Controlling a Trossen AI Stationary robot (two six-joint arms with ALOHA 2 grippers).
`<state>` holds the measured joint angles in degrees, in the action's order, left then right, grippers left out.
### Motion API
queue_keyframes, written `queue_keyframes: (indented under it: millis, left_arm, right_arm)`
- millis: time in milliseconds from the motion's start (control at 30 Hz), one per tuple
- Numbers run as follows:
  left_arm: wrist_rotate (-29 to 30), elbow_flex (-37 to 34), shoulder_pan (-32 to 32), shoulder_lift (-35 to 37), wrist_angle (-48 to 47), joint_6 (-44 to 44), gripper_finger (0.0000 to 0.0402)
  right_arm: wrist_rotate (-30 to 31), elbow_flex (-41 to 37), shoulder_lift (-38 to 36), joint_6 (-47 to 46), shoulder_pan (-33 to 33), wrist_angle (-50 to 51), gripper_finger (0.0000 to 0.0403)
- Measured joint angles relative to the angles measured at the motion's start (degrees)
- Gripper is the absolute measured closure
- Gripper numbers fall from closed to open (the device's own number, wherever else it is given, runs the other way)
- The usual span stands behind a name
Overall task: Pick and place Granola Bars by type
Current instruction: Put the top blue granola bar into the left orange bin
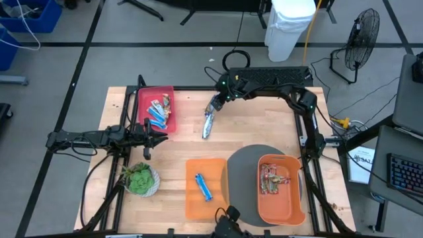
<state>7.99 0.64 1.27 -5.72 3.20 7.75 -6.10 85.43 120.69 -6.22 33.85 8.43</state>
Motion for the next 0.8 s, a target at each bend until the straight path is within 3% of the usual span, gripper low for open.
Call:
queue_keyframes:
  millis: [267, 500, 800]
  left_arm:
    - [0.02, 0.0, -0.01, 0.0, 0.0, 0.0, 0.033]
    - [0.02, 0.0, -0.01, 0.0, 0.0, 0.0, 0.033]
    - [0.02, 0.0, 0.01, -0.02, 0.0, 0.0, 0.033]
  right_arm:
    - [-0.59, 0.01, -3.32, -2.67, 1.07, -0.13, 0.0235]
    - [-9.18, -0.04, -2.5, -9.22, 5.21, 2.69, 0.0233]
    - [-9.15, -0.04, -2.5, -9.63, 5.46, 5.06, 0.0233]
